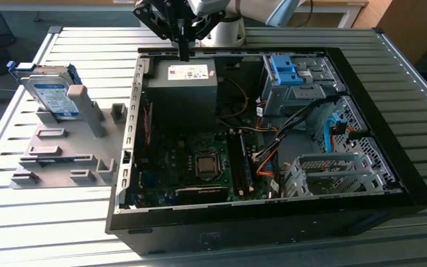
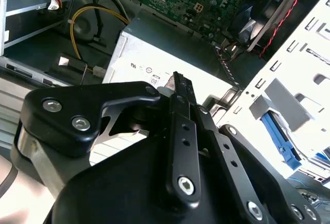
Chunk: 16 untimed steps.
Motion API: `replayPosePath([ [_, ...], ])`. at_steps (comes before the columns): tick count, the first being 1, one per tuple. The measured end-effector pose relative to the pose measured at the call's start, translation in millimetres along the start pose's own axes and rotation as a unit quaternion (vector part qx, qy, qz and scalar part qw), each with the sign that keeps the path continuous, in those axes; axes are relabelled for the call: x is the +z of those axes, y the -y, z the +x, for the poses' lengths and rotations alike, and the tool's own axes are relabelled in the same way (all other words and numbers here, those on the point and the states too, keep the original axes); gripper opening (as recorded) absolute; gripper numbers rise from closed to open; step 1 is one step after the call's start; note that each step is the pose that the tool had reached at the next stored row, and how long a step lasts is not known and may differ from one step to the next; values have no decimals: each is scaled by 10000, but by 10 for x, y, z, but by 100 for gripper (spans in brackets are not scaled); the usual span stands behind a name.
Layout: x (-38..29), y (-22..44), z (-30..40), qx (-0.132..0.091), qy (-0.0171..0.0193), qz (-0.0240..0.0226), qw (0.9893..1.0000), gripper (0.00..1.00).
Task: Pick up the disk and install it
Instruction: 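Reach for the disk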
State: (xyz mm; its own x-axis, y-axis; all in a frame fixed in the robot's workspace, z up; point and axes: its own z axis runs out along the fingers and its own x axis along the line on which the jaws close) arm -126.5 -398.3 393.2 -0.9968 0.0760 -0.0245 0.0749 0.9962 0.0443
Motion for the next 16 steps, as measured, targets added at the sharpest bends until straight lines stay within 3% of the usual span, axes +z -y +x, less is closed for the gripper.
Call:
replayPosePath([
  [16, 1, 0, 38, 1, 0, 0, 10000, 11],
])
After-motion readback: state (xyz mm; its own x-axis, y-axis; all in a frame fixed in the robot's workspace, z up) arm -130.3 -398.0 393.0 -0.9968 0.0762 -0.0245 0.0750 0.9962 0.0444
